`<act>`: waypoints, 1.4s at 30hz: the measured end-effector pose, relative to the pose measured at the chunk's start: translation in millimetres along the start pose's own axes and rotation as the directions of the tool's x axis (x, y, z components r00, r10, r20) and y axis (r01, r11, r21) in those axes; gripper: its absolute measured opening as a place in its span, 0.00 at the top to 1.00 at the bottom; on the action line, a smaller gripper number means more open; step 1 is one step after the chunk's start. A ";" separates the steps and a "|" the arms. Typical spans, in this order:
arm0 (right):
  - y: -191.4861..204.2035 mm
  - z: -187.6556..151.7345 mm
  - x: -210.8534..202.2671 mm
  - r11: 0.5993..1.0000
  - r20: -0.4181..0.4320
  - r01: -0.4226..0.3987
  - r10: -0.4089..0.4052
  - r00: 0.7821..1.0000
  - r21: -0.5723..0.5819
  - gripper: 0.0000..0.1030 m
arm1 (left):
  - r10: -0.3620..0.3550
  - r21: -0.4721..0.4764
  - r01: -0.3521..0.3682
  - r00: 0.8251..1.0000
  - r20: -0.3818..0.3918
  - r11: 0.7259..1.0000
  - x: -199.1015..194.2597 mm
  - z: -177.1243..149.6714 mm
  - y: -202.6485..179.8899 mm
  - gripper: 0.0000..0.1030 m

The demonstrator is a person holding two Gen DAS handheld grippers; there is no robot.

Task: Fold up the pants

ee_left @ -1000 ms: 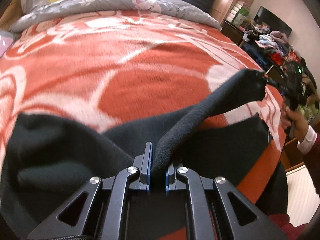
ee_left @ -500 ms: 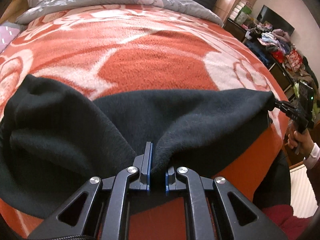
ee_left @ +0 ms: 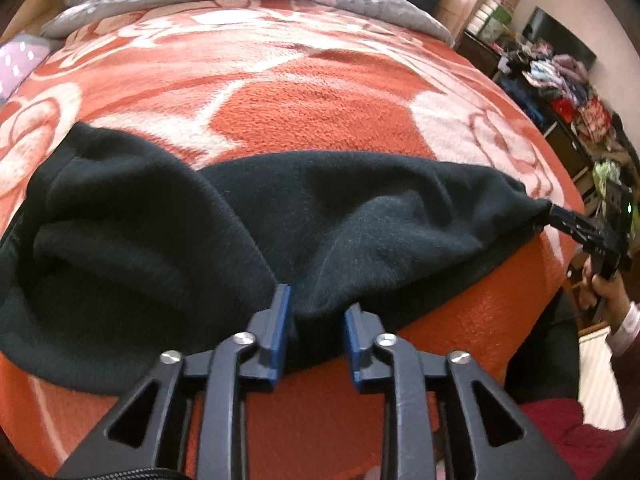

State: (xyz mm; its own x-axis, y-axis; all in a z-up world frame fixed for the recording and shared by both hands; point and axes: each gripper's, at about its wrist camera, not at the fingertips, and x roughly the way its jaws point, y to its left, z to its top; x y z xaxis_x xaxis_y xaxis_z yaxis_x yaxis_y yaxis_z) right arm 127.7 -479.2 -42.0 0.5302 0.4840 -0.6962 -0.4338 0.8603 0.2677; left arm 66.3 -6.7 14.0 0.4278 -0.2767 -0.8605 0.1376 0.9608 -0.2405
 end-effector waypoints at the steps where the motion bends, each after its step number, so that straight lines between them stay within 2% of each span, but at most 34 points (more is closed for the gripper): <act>1: -0.8 0.3 -3.3 1.000 0.008 -0.002 0.002 1.000 0.014 0.39 | -0.001 -0.008 0.001 1.000 0.004 1.000 -2.7 -0.4 0.5 0.68; 3: 0.3 2.1 -13.5 0.999 0.043 -0.015 0.013 0.999 0.045 0.39 | 0.001 -0.040 0.000 1.000 0.014 0.999 -10.9 -1.0 3.9 0.63; 4: 2.2 3.5 -18.3 0.998 0.063 -0.024 0.021 0.998 0.055 0.39 | 0.005 -0.056 -0.004 1.000 0.012 0.998 -12.9 -0.6 5.9 0.53; 6: 7.5 7.6 -24.9 0.996 0.097 -0.046 0.039 0.994 0.071 0.39 | 0.027 -0.092 -0.025 0.999 0.018 0.995 -18.5 1.0 12.0 0.47; 12: 44.4 25.2 -17.7 0.983 0.139 -0.165 0.153 0.978 0.077 0.39 | 0.083 -0.207 -0.078 0.996 0.015 0.975 -26.7 17.5 37.0 0.47; 14: 59.4 30.2 -8.8 0.979 0.127 -0.193 0.184 0.975 0.061 0.39 | 0.119 -0.234 -0.116 0.993 -0.001 0.965 -26.8 26.8 44.1 0.47; 17: 88.7 37.9 6.5 0.968 0.105 -0.251 0.247 0.963 0.024 0.39 | 0.131 -0.285 -0.130 0.991 -0.013 0.950 -26.4 44.6 57.5 0.46; 23: 154.1 53.0 43.7 0.936 0.034 -0.349 0.350 0.936 -0.041 0.39 | 0.199 -0.300 -0.220 0.975 -0.098 0.928 -8.0 86.9 68.2 0.46; 30: 237.1 80.7 94.8 0.881 -0.097 -0.453 0.443 0.891 -0.136 0.39 | 0.295 -0.277 -0.351 0.929 -0.226 0.894 35.1 128.2 78.3 0.45; 33: 263.9 88.1 114.3 0.860 -0.158 -0.484 0.462 0.873 -0.159 0.39 | 0.356 -0.208 -0.424 0.887 -0.295 0.882 59.7 130.5 79.1 0.44; 36: 284.1 89.0 132.3 0.847 -0.215 -0.499 0.461 0.861 -0.182 0.39 | 0.389 -0.176 -0.461 0.860 -0.330 0.870 72.0 121.8 84.7 0.45; 38: 293.3 87.1 142.5 0.845 -0.248 -0.499 0.450 0.858 -0.192 0.39 | 0.389 -0.178 -0.460 0.862 -0.326 0.870 73.6 114.6 91.8 0.51; 40: 303.1 82.7 155.6 0.851 -0.280 -0.484 0.423 0.862 -0.204 0.39 | 0.384 -0.180 -0.451 0.869 -0.313 0.874 71.8 108.1 96.8 0.73; 42: 307.6 78.0 168.5 0.859 -0.304 -0.468 0.398 0.866 -0.208 0.39 | 0.360 -0.198 -0.423 0.887 -0.290 0.884 66.2 102.0 102.1 0.84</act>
State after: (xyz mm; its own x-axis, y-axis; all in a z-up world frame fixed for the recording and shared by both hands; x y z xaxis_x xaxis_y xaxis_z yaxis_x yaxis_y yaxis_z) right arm 140.4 -120.5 -24.9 0.0647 0.7127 -0.6985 -0.7726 0.4788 0.4170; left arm 199.8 71.5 -21.7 0.1695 0.1046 -0.9800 -0.2362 0.9697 0.0627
